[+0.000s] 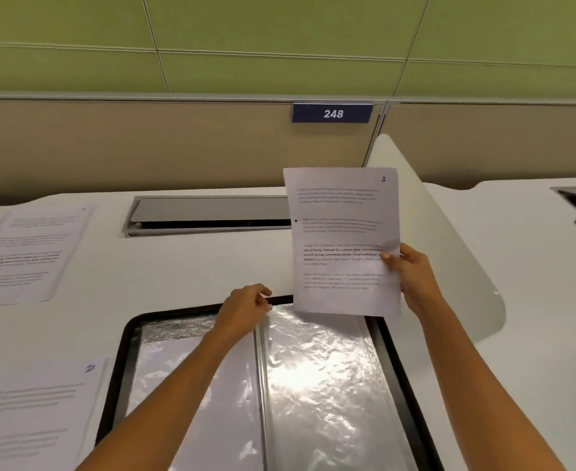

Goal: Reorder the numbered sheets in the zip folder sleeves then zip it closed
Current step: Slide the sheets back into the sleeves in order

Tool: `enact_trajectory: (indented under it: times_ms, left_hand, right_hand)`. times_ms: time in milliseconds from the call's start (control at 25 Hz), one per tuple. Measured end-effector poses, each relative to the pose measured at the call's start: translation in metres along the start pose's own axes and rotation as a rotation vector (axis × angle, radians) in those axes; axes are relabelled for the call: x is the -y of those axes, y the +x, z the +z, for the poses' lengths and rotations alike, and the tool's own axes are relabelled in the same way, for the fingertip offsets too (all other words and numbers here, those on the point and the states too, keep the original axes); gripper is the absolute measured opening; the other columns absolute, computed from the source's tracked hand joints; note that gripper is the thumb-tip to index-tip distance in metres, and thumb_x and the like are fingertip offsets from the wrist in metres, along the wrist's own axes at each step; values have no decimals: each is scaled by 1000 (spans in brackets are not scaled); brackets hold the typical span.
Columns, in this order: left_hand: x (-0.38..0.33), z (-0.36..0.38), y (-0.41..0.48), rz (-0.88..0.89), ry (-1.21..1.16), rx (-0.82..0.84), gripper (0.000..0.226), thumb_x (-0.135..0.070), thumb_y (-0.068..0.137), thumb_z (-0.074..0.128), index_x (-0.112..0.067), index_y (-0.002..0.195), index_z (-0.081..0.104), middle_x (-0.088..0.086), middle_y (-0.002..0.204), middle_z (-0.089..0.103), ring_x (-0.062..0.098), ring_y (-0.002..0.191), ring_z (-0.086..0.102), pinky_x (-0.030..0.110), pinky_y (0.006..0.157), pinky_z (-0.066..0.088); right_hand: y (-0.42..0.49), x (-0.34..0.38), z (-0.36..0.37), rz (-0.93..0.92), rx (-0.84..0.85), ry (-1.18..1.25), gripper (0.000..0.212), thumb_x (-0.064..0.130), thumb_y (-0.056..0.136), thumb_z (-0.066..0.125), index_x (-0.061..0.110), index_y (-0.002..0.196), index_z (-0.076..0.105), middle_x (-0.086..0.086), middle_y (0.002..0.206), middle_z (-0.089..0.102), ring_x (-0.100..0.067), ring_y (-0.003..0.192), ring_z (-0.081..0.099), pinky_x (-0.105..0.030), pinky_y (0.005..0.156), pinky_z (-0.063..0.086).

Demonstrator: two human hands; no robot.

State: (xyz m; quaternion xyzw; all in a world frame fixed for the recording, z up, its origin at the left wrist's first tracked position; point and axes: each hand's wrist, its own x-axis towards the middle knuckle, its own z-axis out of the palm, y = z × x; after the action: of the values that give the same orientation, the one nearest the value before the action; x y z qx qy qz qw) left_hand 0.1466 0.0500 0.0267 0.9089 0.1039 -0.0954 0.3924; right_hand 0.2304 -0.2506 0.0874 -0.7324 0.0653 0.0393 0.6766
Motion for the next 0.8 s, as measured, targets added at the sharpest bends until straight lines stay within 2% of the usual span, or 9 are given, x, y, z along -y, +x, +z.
enact_trajectory:
  times_ms: [120,200,320,560,680,800]
  left_hand:
    - [9,16,-5,109,355,33,41,-34,85,70,-22,123,62,1,111,61,19,105,57,33,88,47]
    - [3,22,-3,149,467,2,46,-38,86,68,-25,129,58,1,120,57,20,112,51,36,94,42]
    - [-3,32,4,166,510,-32,41,-38,90,63,-26,128,56,-3,125,54,17,118,46,36,99,35]
    - [-9,39,12,138,320,-135,11,-29,87,69,-21,92,64,-7,95,61,14,97,53,34,91,38]
    - [-7,40,10,190,322,-178,10,-31,87,69,-22,89,68,-9,87,65,12,90,54,30,89,37]
    - [-4,41,5,274,385,-271,7,-28,88,68,-23,90,73,-7,80,71,13,80,59,31,87,41]
  right_hand:
    - [14,-1,-11,-24,0,33,19,9,92,60,15,108,70,-2,98,74,-21,86,70,-32,72,55]
    - [21,0,-11,-22,7,61,19,9,93,60,16,108,69,-1,99,74,-20,87,70,-31,71,55]
    - [28,0,-7,-11,38,86,23,9,93,60,17,113,68,-1,102,73,-18,87,71,-30,69,56]
    - [37,-6,-1,4,128,69,26,12,92,62,15,118,67,-3,106,74,-21,93,71,-33,76,57]
    - [42,-8,3,-5,149,84,26,12,92,62,13,118,67,-4,105,74,-21,92,71,-31,75,57]
    - [49,-9,7,-20,159,95,24,12,92,63,14,115,68,-6,108,73,-23,95,70,-36,81,56]
